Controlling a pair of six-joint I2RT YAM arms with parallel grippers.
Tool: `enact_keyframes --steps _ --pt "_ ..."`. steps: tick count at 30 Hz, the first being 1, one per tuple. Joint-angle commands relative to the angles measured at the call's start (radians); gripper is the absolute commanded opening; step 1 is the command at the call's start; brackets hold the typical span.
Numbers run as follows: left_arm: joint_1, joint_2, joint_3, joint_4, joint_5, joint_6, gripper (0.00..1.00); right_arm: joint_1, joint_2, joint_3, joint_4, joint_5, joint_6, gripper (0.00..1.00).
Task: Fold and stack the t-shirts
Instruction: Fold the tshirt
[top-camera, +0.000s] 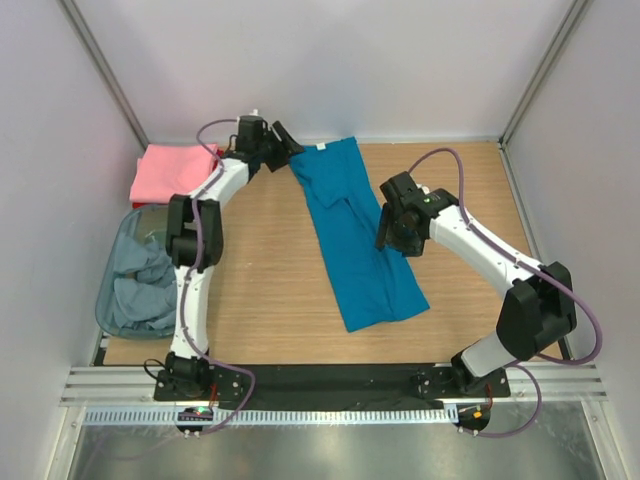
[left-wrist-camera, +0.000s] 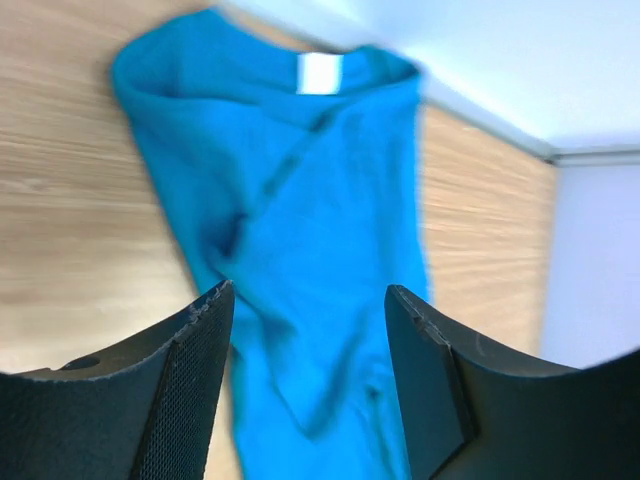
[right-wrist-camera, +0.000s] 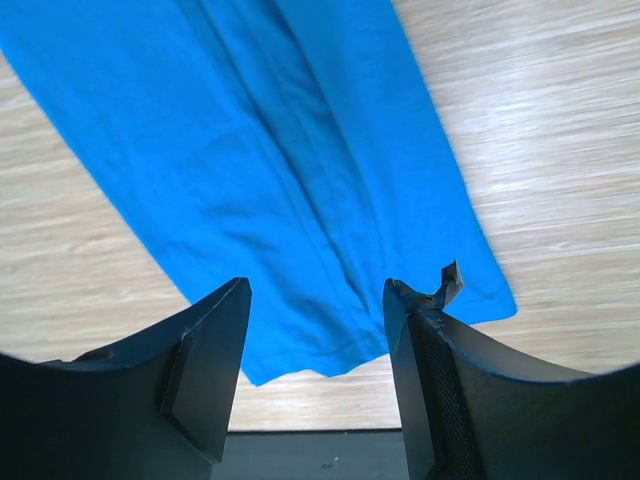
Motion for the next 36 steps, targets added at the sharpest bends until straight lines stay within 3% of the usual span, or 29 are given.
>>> enact_keyframes --steps 1,6,11,14,25,36 --pt "0.013 -0.205 -0.083 0.047 0.045 0.016 0.64 0.004 -0.018 -0.001 -0.005 -0.105 0.005 0.63" --pt "-0.031 -0.342 -0.235 -0.075 0.053 0.022 0.64 0.004 -0.101 -0.044 -0.069 -0.03 0.04 0.57" --pt "-0.116 -0.426 -0.355 -0.195 0.065 0.028 0.58 0.005 -0.109 -0.084 -0.028 0.033 -0.032 0.34" --pt "-0.178 -0.434 -0.373 -0.192 0.073 -0.006 0.57 0.005 -0.061 -0.133 0.035 0.067 -0.105 0.27" --pt "-0.298 -0.105 -0.05 -0.105 0.203 -0.064 0.5 0.014 -0.029 -0.228 0.134 0.023 -0.155 0.28" --pt "-0.301 0.046 0.047 -0.106 0.237 -0.095 0.5 0.05 -0.032 -0.305 0.22 -0.023 -0.118 0.31"
